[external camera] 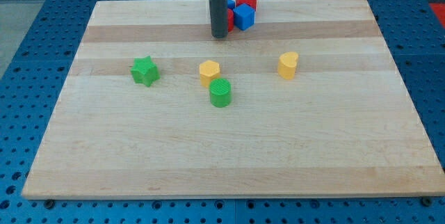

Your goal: Move the green circle bottom right to the yellow hexagon

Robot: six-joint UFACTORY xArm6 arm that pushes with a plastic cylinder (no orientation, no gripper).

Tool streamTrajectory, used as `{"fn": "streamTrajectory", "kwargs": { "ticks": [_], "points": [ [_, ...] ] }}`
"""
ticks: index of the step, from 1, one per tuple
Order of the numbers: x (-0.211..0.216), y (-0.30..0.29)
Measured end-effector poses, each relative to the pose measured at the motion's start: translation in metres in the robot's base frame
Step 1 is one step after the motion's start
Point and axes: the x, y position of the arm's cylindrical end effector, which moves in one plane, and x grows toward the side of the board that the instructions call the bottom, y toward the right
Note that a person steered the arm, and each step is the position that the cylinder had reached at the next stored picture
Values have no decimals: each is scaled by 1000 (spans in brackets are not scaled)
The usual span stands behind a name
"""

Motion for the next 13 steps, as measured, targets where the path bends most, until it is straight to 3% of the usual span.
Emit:
{"fn": "streamTrajectory", "kwargs": {
  "ticks": [2, 7, 11, 13],
  "points": [
    [13, -11],
    [128, -41],
    [207, 42],
    [201, 73]
  ]
}}
